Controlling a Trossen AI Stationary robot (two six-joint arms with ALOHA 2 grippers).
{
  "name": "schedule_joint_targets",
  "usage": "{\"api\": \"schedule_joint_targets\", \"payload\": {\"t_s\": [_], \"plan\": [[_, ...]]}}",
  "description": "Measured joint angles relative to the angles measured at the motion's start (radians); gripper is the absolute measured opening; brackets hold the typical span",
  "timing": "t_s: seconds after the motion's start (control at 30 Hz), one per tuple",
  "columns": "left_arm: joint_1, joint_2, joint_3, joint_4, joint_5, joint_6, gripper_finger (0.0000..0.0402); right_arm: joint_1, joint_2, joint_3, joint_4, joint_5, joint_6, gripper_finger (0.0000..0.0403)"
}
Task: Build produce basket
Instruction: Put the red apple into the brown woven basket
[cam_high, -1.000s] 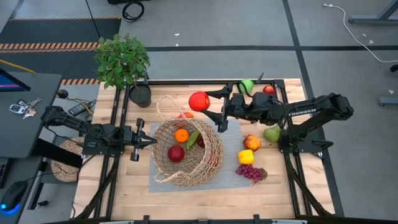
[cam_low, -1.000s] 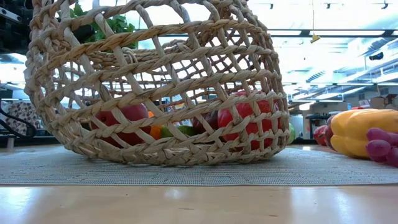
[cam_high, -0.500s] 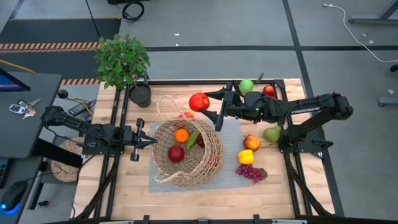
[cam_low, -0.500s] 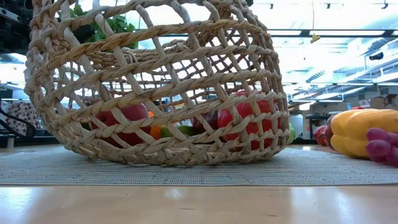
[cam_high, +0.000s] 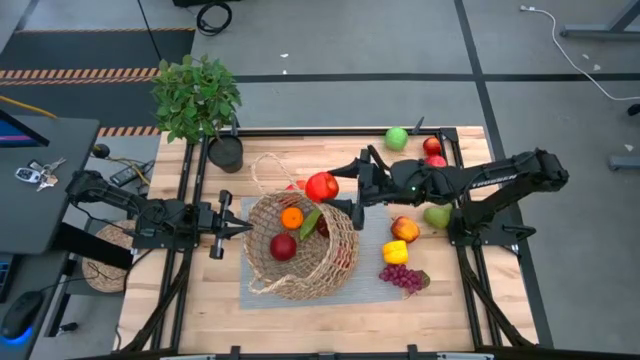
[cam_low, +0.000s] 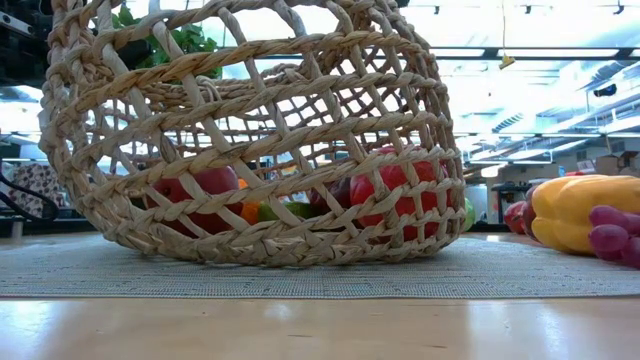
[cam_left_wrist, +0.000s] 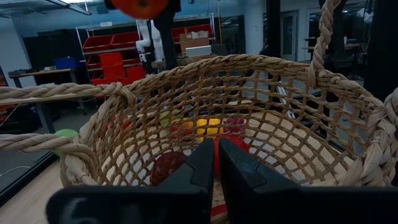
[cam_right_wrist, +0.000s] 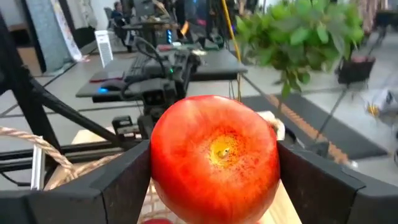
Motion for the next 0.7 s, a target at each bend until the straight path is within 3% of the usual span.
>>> {"api": "schedule_joint_targets", "payload": {"t_s": [0.2, 0.7], "plan": [[0.0, 0.0, 0.0, 0.0, 0.0, 0.0, 0.0035, 0.051, 0.0, 0.084, -0.031, 0.048, -0.014, 0.0332], [0.0, 0.0, 0.0, 0.0, 0.0, 0.0, 0.0033, 0.149, 0.001, 0.087, -0.048, 0.125, -0.038, 0.0332]]}}
